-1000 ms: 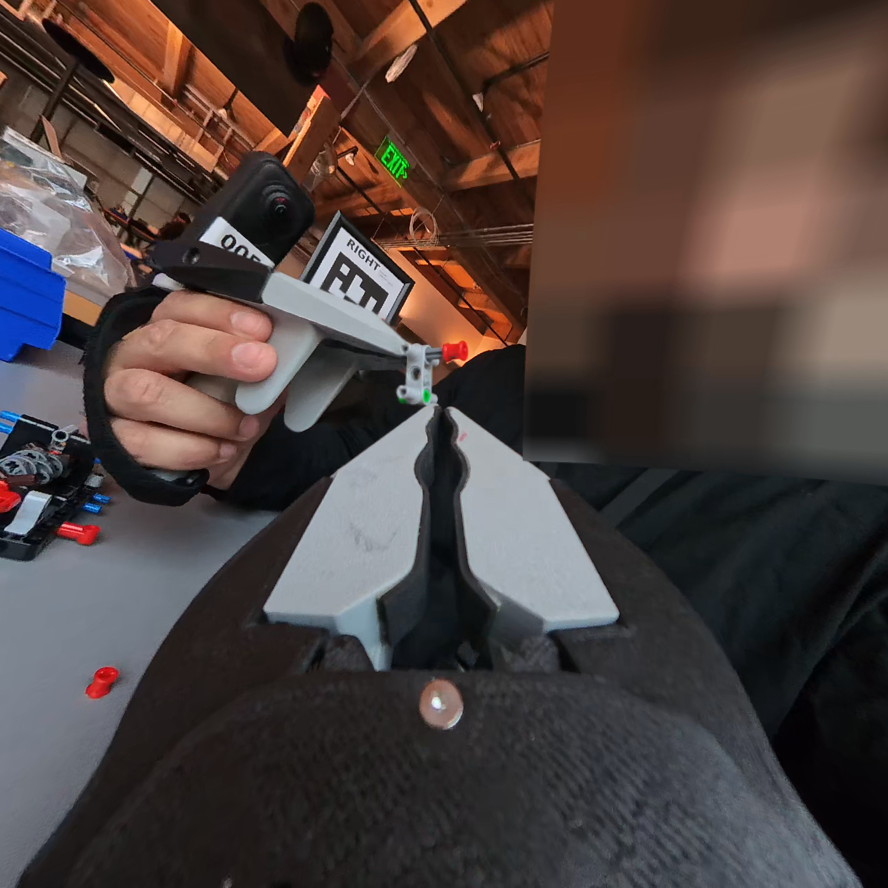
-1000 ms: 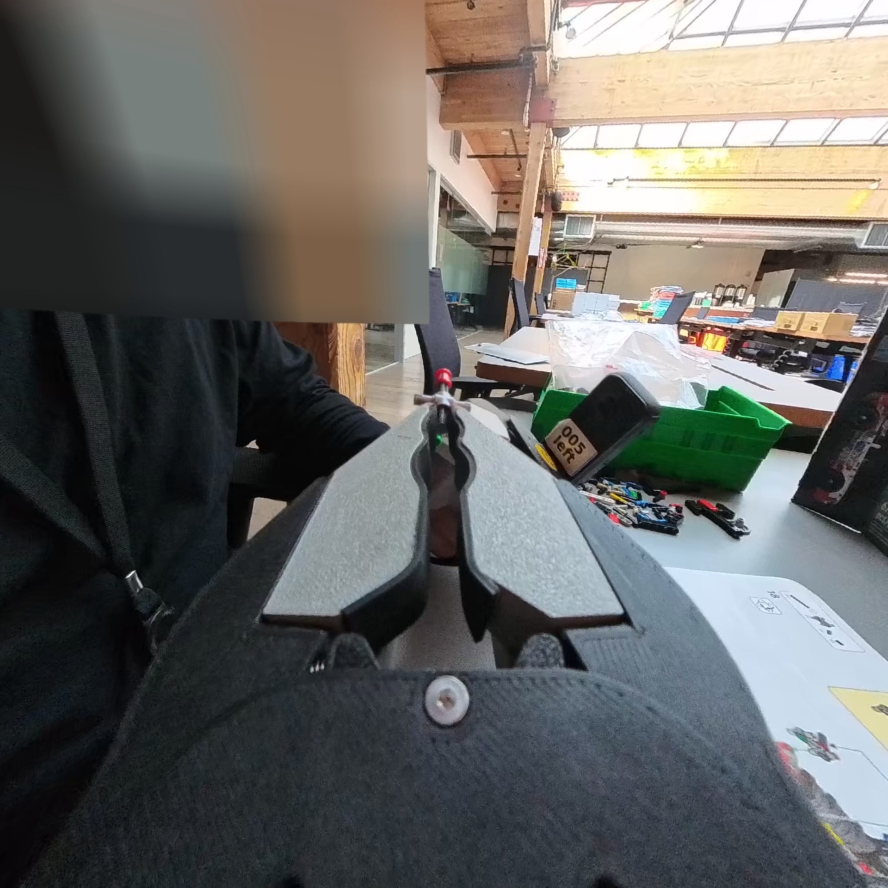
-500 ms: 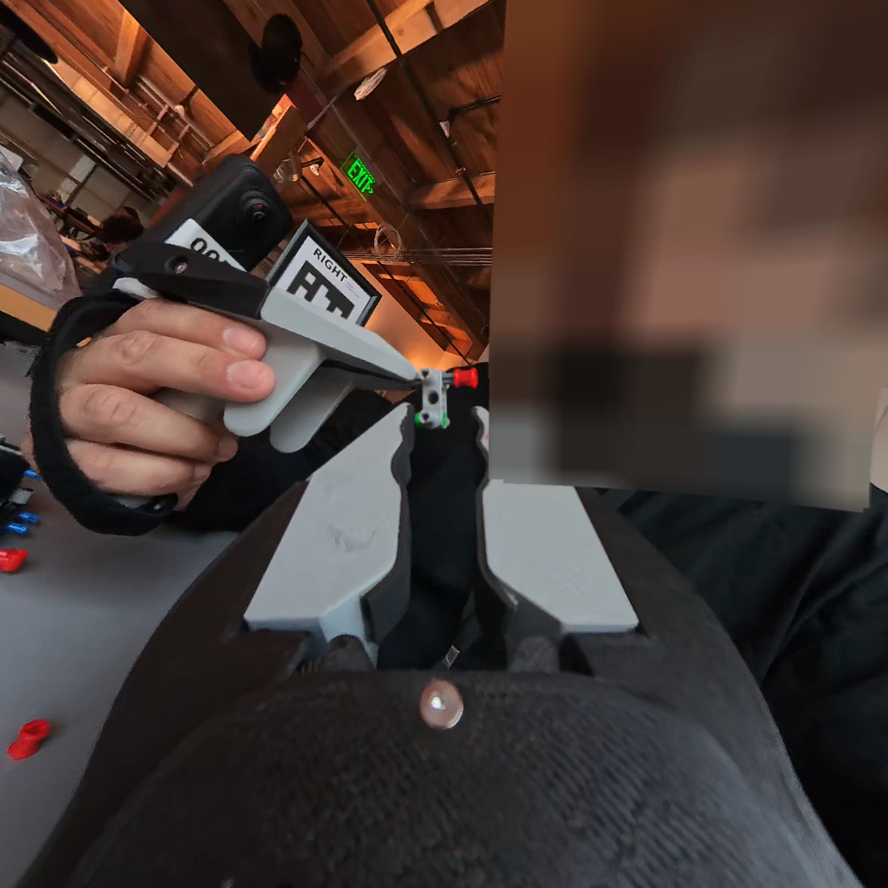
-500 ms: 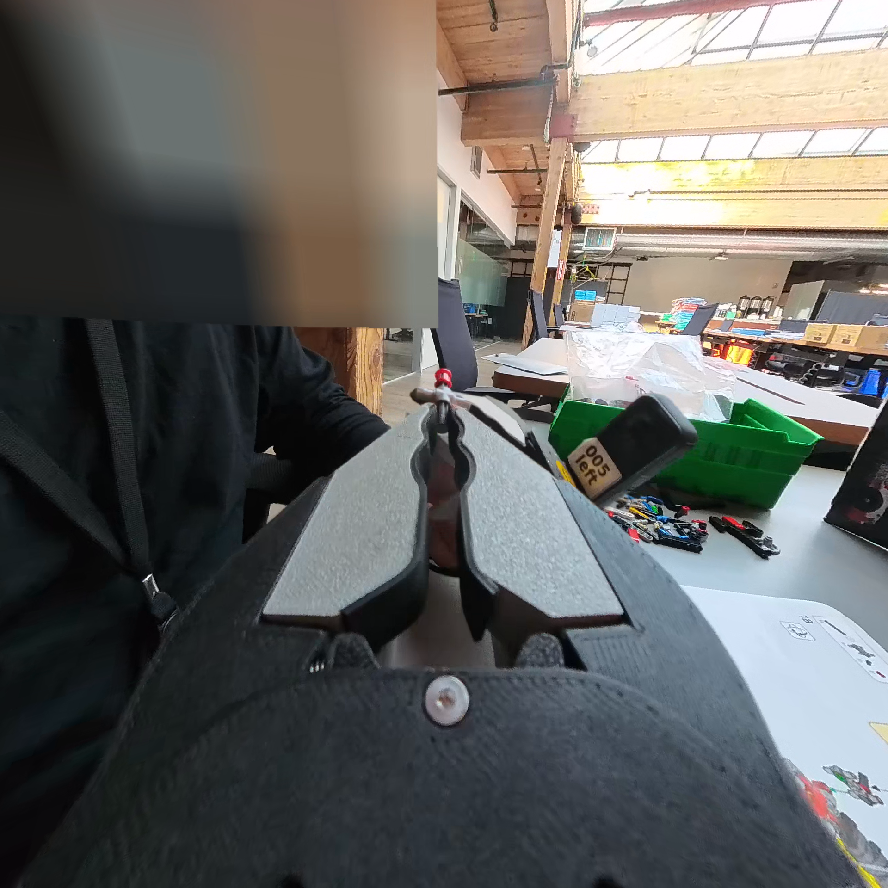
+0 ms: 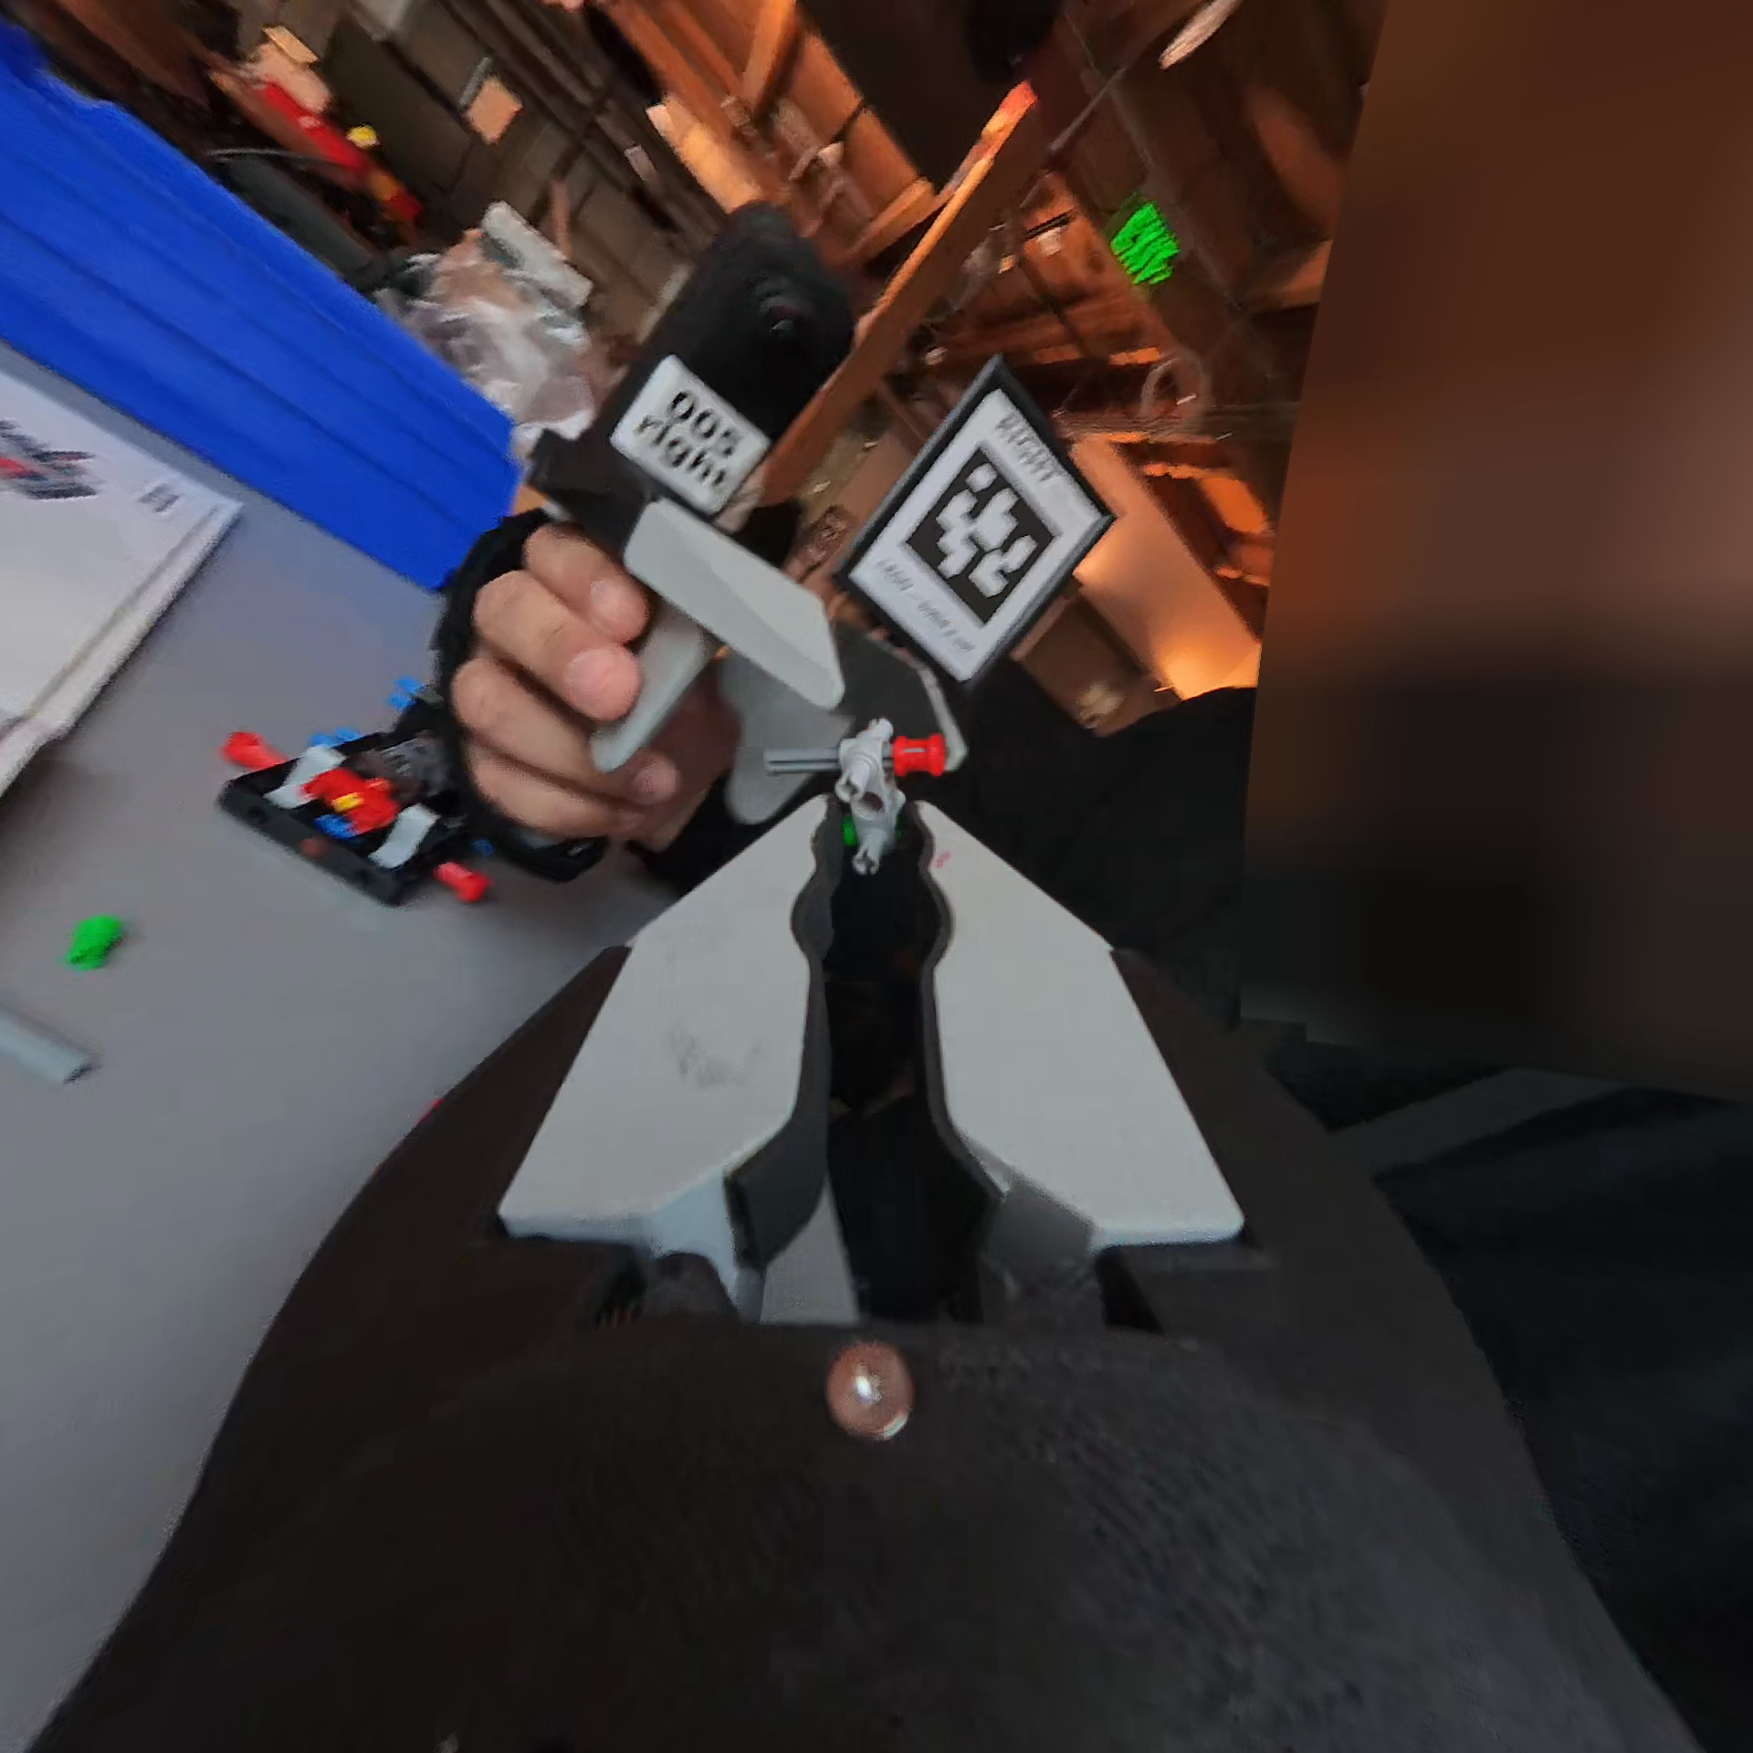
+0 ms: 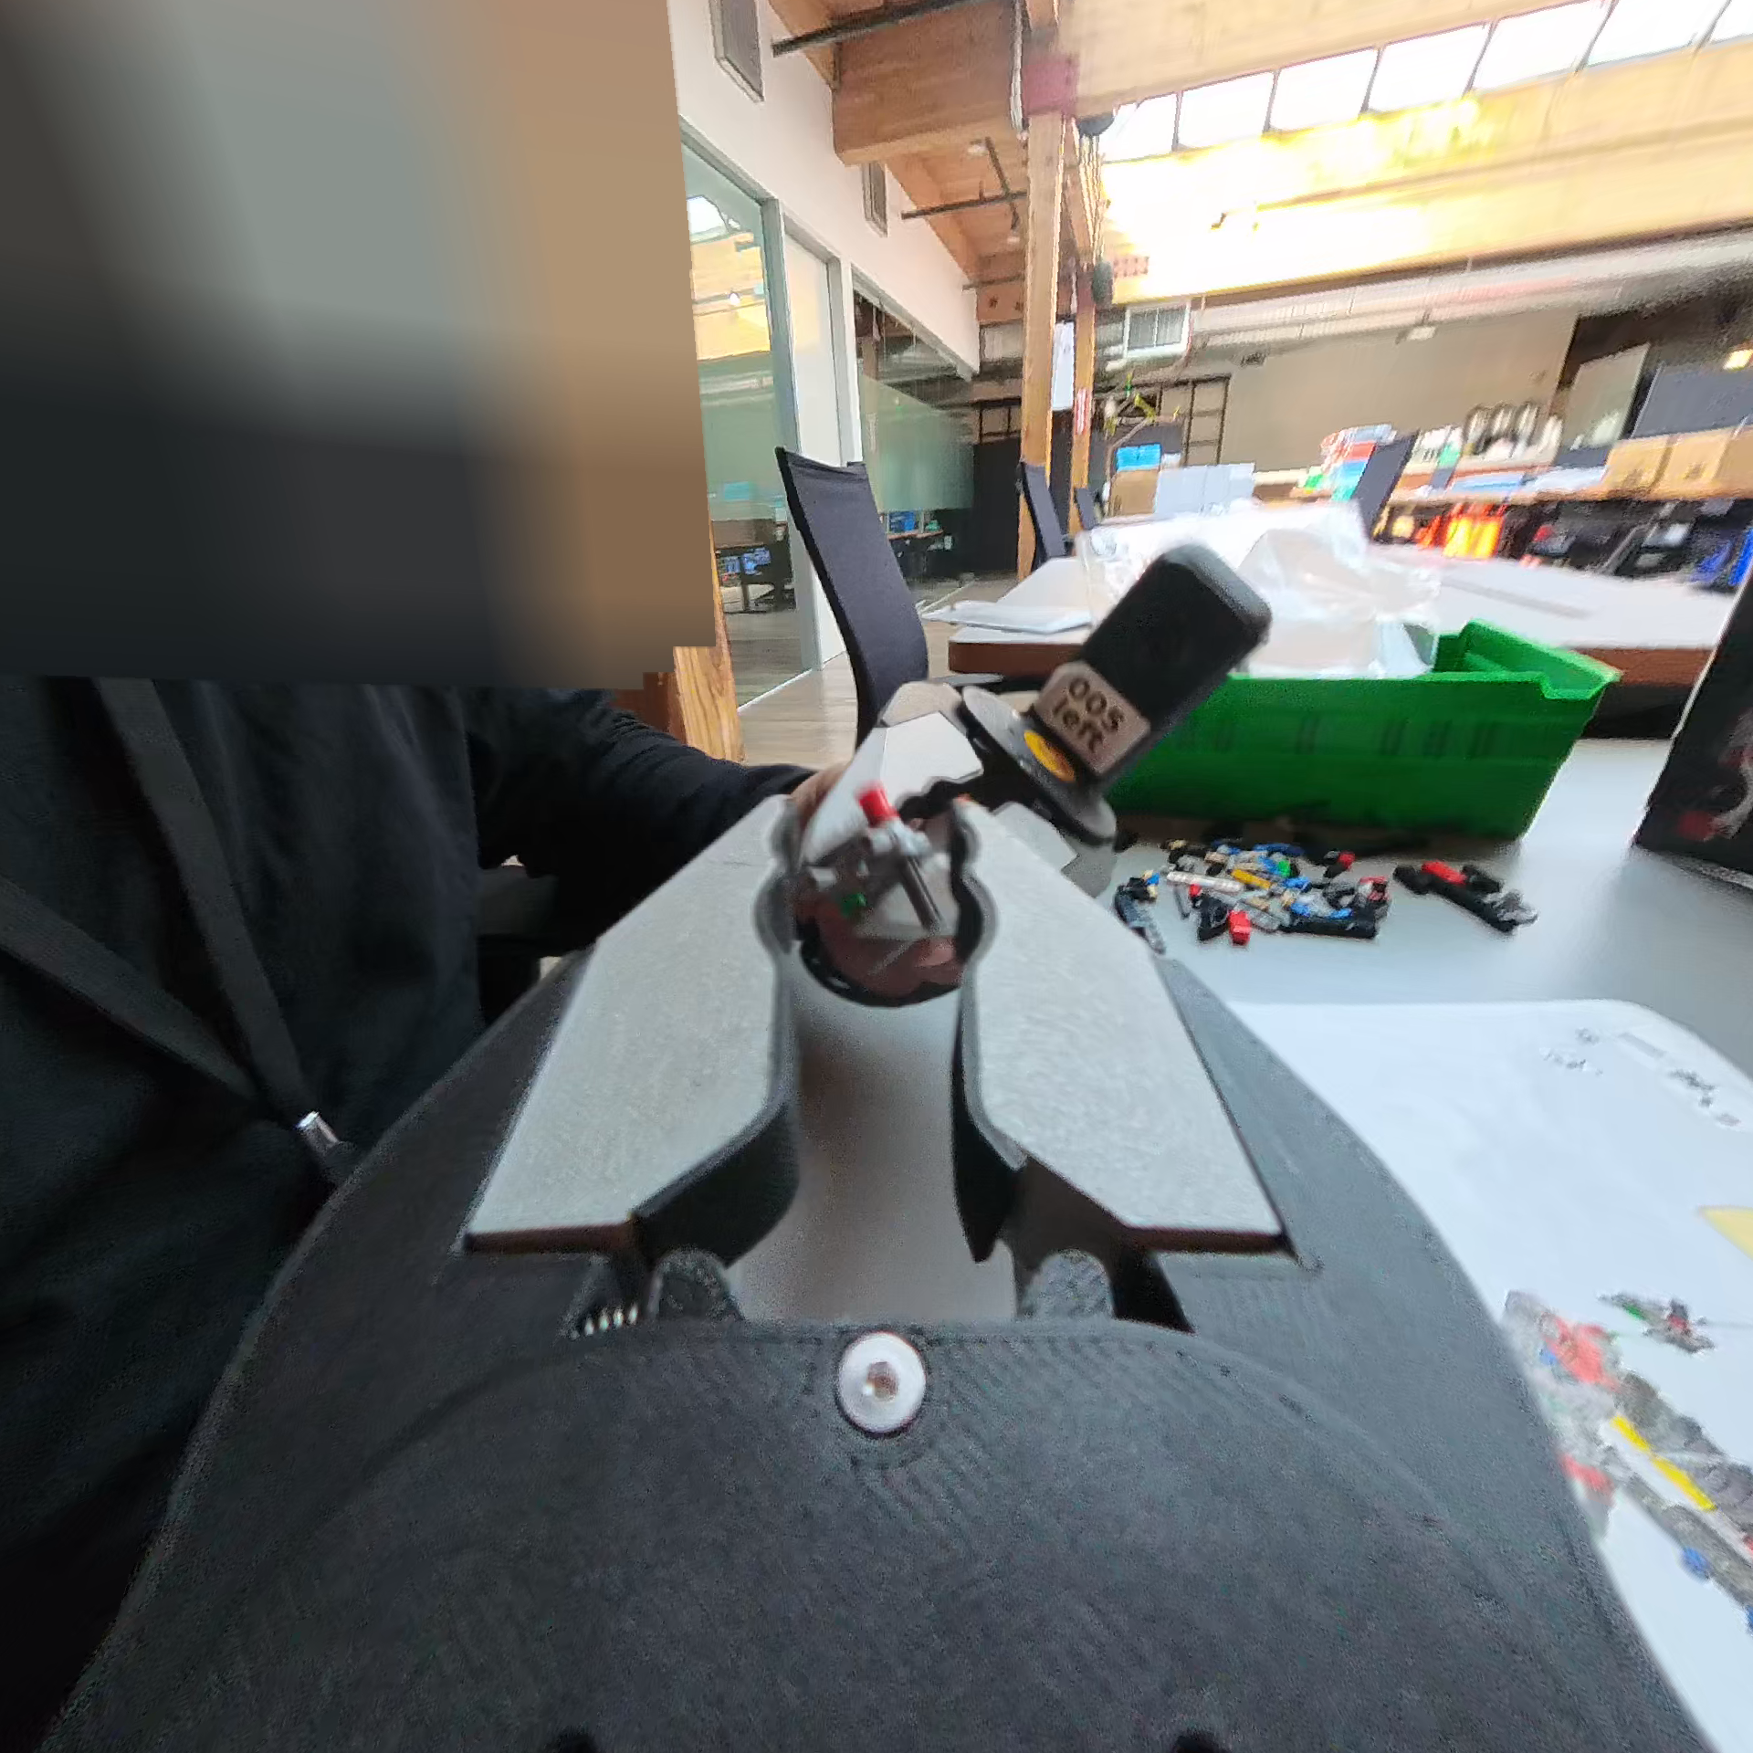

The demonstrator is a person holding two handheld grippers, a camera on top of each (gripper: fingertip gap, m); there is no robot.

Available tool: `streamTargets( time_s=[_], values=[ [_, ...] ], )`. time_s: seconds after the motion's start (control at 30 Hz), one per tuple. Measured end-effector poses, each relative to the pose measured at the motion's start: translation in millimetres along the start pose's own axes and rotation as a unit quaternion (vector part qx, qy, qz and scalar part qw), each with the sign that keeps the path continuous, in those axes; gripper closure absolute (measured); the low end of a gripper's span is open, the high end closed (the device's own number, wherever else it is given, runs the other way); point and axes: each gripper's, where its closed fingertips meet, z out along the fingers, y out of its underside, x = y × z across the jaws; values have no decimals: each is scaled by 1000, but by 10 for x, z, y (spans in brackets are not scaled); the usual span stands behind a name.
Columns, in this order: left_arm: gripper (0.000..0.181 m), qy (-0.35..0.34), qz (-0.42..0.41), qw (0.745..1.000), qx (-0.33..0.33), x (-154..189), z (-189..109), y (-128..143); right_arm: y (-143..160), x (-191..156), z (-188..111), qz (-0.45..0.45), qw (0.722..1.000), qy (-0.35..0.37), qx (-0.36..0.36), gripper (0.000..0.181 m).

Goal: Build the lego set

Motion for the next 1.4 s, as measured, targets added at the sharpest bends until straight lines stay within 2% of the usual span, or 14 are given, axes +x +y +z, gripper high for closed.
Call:
streamTargets(
  time_s=[0.03,0.13,0.2,0.27,0.33,0.47,0.57,0.77,0.83,1.0,1.1,1.2,1.33,1.4],
  values=[
    [171,-43,17,999,-19,-94,-19,34,21,21,-15,19,1000,-2,-9,142],
    [171,-155,90,982,-54,-283,-102,42,69,167,-56,58,997,38,-31,133],
    [171,-234,159,955,-94,-400,-164,69,112,306,-83,56,993,95,-48,131],
    [171,-286,215,926,-118,-451,-192,65,166,395,-117,49,987,139,-67,132],
    [171,-312,250,907,-129,-461,-193,62,204,346,-110,48,986,137,-80,139],
    [172,-342,292,883,-133,-480,-228,31,361,277,-97,59,982,125,-125,144],
    [171,-351,294,877,-144,-524,-242,59,365,256,-81,32,984,120,-125,164],
    [171,-362,306,867,-153,-558,-239,79,458,267,-60,10,980,121,-155,160],
    [171,-365,312,862,-159,-565,-234,86,466,262,-55,2,981,118,-156,168],
    [171,-377,326,849,-175,-604,-248,117,516,240,-39,-5,979,110,-171,162],
    [171,-378,334,844,-182,-600,-240,126,523,254,-36,-14,979,113,-169,168],
    [171,-387,351,830,-195,-611,-248,143,544,263,-44,-9,978,111,-174,166],
    [171,-386,355,830,-190,-602,-250,138,560,307,-85,-7,977,119,-175,156],
    [171,-384,357,828,-197,-602,-256,149,555,333,-93,-12,976,128,-175,146]
  ],
)
